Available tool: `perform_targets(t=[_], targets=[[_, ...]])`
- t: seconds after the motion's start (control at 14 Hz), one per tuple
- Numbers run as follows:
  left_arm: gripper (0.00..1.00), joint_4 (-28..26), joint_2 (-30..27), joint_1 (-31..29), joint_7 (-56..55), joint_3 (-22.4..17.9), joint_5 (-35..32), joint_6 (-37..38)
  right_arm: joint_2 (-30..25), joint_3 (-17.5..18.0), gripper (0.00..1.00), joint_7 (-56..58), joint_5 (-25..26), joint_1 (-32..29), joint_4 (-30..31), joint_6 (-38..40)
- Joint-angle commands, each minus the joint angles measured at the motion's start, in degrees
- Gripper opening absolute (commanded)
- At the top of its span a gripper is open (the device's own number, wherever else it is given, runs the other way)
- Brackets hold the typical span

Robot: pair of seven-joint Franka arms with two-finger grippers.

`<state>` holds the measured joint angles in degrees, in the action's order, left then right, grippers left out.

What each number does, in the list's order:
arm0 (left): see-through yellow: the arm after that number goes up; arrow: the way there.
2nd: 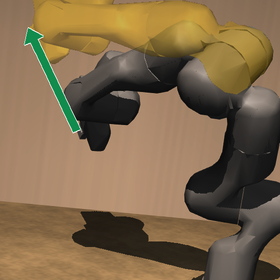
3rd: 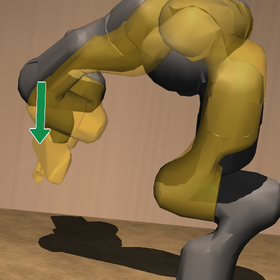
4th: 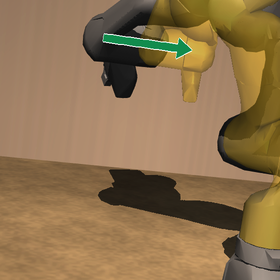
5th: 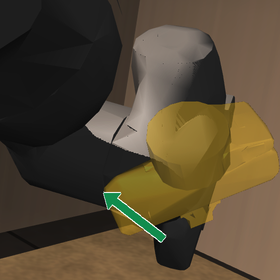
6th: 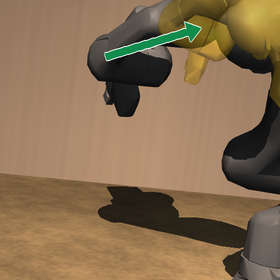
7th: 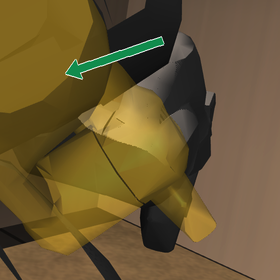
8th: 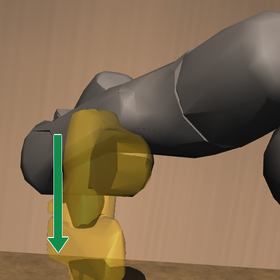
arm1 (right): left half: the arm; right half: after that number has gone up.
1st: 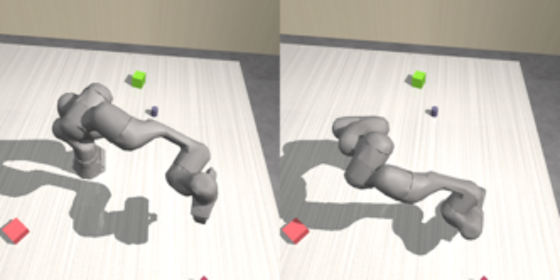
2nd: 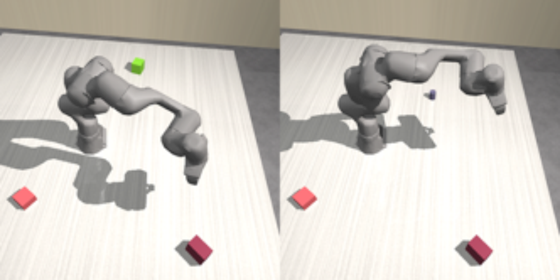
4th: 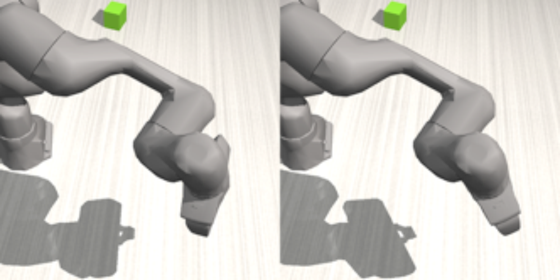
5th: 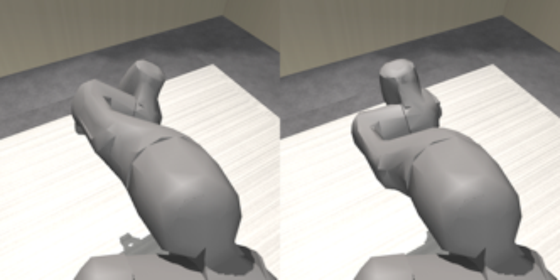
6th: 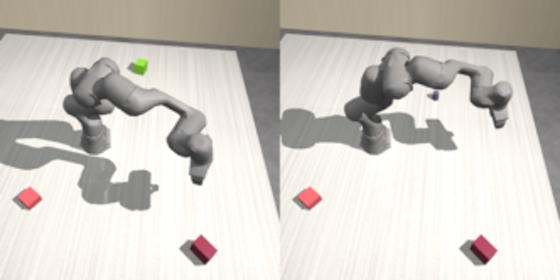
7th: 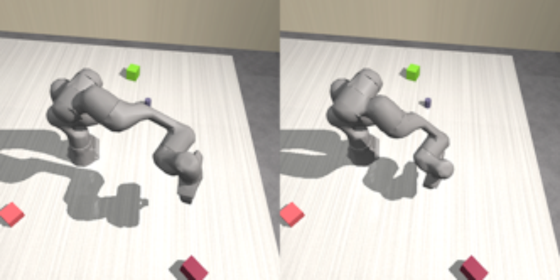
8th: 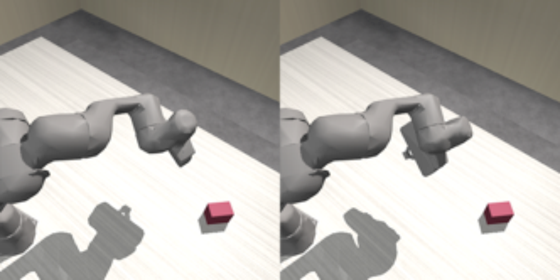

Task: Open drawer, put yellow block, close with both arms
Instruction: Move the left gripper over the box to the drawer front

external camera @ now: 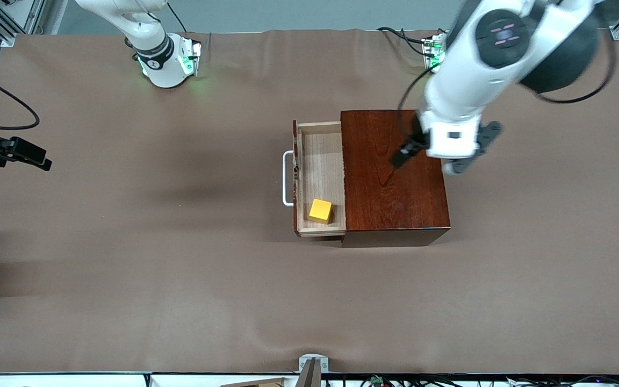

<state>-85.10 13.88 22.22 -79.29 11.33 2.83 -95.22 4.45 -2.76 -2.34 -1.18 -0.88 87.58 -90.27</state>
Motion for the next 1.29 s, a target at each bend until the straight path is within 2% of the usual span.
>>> perform_targets(t=[0.0,0.57,0.79,0.93,1.0,1.21], targets=[[1.00,6.60,6.41,4.75,-9.80,-0.16,-1.42,0.22,-1.73,1.09,1.00,-0.03,0.65,-1.23,-0.30,0.18],[1.00,8.45,12.92,14.69,-40.72,-0.60,-1.42,-15.33,-1.82,1.35,1.00,-3.44,0.39,-1.67,-1.01,0.27],[1.00,12.93,18.71,17.50,-53.39,-1.13,-1.42,-17.19,-3.14,1.70,1.00,-4.61,0.48,-1.41,-0.92,0.88],[1.00,14.52,21.88,19.17,-59.19,-1.22,-1.42,-17.97,-3.31,1.53,1.00,-1.03,0.48,-1.58,-0.92,1.06],[1.00,14.52,23.72,20.05,-63.40,-1.22,-1.42,-21.46,-3.31,1.44,1.00,1.96,0.48,-1.67,-0.92,1.15],[1.00,14.52,26.20,20.15,-66.43,-1.13,-1.42,-27.20,-3.31,1.53,1.00,1.81,0.48,-1.58,-0.92,1.41]])
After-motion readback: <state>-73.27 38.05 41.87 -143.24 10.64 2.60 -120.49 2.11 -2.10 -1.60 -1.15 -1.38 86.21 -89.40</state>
